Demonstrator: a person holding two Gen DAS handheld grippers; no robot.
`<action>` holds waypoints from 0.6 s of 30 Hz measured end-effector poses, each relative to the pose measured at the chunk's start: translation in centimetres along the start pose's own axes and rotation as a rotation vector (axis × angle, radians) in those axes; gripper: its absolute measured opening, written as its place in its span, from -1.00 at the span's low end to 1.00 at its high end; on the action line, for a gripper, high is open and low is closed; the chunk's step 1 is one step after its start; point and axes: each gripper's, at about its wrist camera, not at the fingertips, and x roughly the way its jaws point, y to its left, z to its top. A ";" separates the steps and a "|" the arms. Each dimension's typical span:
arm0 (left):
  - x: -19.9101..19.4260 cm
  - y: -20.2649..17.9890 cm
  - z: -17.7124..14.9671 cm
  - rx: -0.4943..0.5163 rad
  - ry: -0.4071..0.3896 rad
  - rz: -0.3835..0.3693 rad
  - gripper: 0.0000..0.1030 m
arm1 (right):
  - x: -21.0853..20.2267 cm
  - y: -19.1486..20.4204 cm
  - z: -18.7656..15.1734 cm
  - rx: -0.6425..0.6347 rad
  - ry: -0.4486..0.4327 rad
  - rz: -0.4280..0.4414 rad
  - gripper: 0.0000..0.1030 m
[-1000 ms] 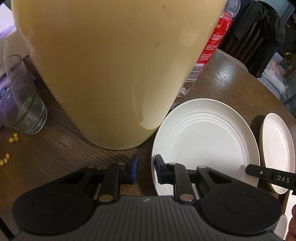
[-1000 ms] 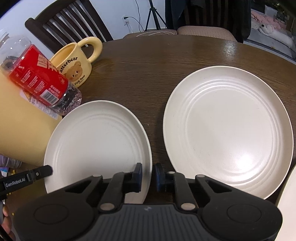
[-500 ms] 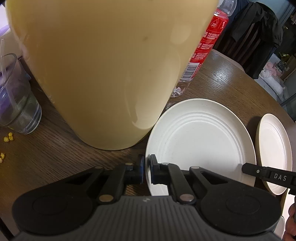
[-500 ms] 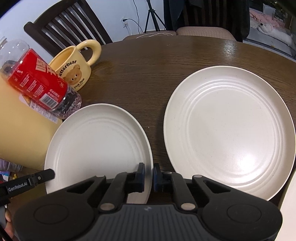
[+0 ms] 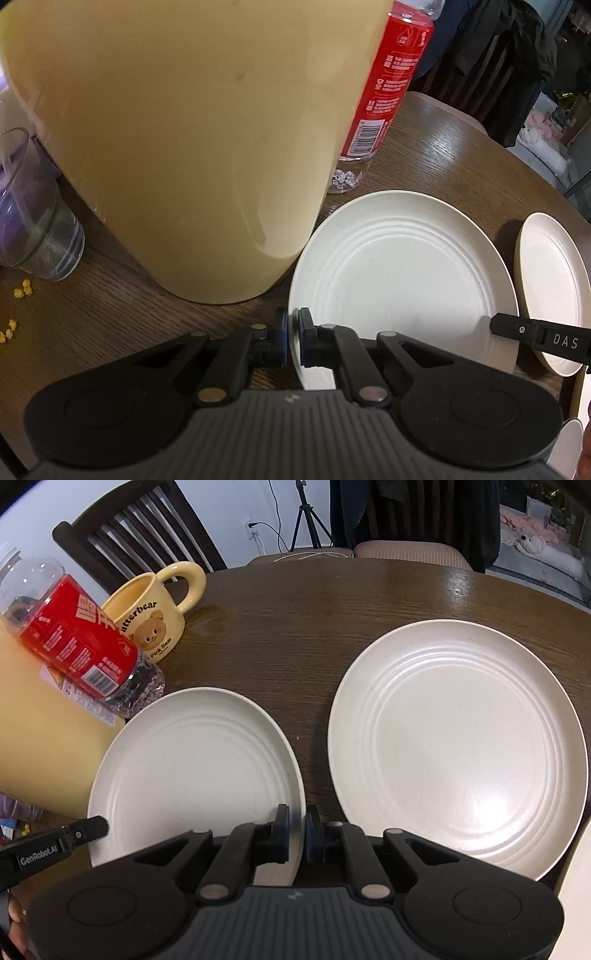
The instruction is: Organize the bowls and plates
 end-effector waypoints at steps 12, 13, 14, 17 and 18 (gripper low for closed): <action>-0.6 -0.8 -0.4 0.038 -0.027 0.019 -0.88 | -0.4 0.1 -0.3 -0.013 -0.015 -0.006 -0.85; -0.6 -0.8 -0.5 0.038 -0.027 0.019 -0.88 | -0.4 0.1 -0.3 -0.012 -0.015 -0.007 -0.85; -0.6 -0.8 -0.5 0.038 -0.028 0.019 -0.88 | -0.4 0.1 -0.3 -0.012 -0.015 -0.008 -0.85; -0.6 -0.6 -0.4 0.032 -0.029 0.014 -0.88 | -0.3 0.0 -0.3 -0.007 -0.013 -0.006 -0.85; -0.6 -0.5 -0.4 0.030 -0.030 0.011 -0.88 | -0.3 0.0 -0.3 -0.006 -0.012 -0.006 -0.85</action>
